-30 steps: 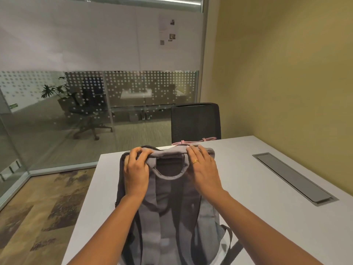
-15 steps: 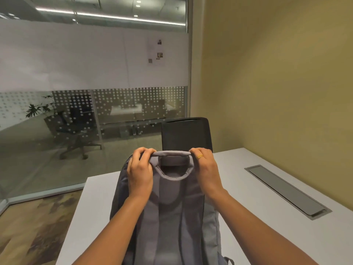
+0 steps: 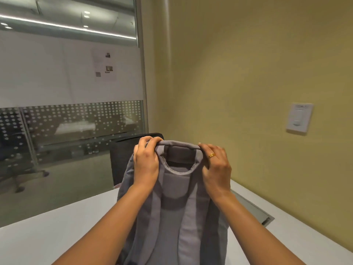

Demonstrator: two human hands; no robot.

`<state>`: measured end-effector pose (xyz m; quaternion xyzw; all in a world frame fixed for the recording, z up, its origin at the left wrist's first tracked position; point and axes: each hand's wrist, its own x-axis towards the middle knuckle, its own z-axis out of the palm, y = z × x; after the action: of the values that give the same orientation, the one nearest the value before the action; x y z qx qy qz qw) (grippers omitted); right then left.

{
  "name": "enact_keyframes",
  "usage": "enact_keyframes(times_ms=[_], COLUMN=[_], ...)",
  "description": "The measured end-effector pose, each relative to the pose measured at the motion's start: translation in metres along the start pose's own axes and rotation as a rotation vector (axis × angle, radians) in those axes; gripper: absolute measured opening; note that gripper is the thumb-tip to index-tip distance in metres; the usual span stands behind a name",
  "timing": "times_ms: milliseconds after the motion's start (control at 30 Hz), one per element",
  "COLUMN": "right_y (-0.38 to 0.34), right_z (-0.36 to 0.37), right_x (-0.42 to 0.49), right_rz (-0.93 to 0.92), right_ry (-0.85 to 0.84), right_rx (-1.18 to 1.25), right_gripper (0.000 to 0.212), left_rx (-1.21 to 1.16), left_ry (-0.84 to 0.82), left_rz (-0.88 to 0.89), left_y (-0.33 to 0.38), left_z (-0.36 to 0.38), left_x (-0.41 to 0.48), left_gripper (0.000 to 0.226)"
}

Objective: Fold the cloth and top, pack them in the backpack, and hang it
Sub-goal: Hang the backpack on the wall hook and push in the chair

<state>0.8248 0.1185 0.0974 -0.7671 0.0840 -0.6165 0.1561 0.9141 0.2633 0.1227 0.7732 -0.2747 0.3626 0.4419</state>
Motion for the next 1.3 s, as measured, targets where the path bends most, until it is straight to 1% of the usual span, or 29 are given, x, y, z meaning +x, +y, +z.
enact_keyframes(times_ms=[100, 200, 533, 633, 700, 833, 933, 1033, 1067, 1133, 1167, 1233, 1300], right_y=[0.046, 0.098, 0.267, 0.312, 0.34, 0.389, 0.411, 0.423, 0.424, 0.425, 0.426, 0.435, 0.446], right_z=[-0.021, -0.041, -0.112, -0.136, -0.147, -0.152, -0.15, -0.147, -0.144, -0.14, -0.138, -0.135, -0.136], right_x=[0.021, 0.042, 0.104, 0.116, 0.116, 0.101, 0.088, 0.063, 0.053, 0.033, 0.025, 0.015, 0.014], right_rz=[-0.025, -0.02, -0.024, -0.002, 0.042, 0.093, 0.124, 0.031, 0.012, 0.021, 0.017, -0.008, -0.006], right_ry=[0.083, 0.135, 0.189, 0.218, 0.211, 0.142, 0.099, 0.03, -0.016, -0.128, -0.175, -0.26, -0.308], right_rx=[-0.085, -0.179, -0.466, -0.556, -0.586, -0.626, -0.669, -0.862, -0.916, -0.973, -1.005, -1.096, -1.142], right_gripper=[0.047, 0.042, 0.044, 0.039, 0.036, 0.039, 0.042, 0.041, 0.045, 0.066, 0.073, 0.08, 0.081], left_rx=[-0.081, -0.149, -0.342, -0.404, -0.447, -0.506, -0.502, -0.468, -0.464, -0.472, -0.477, -0.478, -0.474], left_ry=[-0.05, -0.131, -0.4, -0.477, -0.544, -0.68, -0.82, -0.95, -0.963, -0.97, -0.97, -0.953, -0.898], left_rz=[0.02, 0.045, 0.122, 0.183, 0.174, 0.095, 0.178, 0.208, 0.216, 0.239, 0.246, 0.251, 0.256], left_y=[0.035, 0.069, 0.183, 0.218, 0.236, 0.251, 0.249, 0.242, 0.24, 0.237, 0.237, 0.236, 0.234], left_z=[0.05, 0.105, 0.288, 0.337, 0.367, 0.418, 0.443, 0.46, 0.464, 0.469, 0.471, 0.476, 0.48], left_x=[0.014, 0.027, 0.06, 0.06, 0.055, 0.031, 0.008, -0.011, -0.016, -0.022, -0.023, -0.024, -0.028], left_gripper=[0.038, 0.035, 0.033, 0.031, 0.03, 0.038, 0.055, 0.074, 0.076, 0.078, 0.079, 0.079, 0.077])
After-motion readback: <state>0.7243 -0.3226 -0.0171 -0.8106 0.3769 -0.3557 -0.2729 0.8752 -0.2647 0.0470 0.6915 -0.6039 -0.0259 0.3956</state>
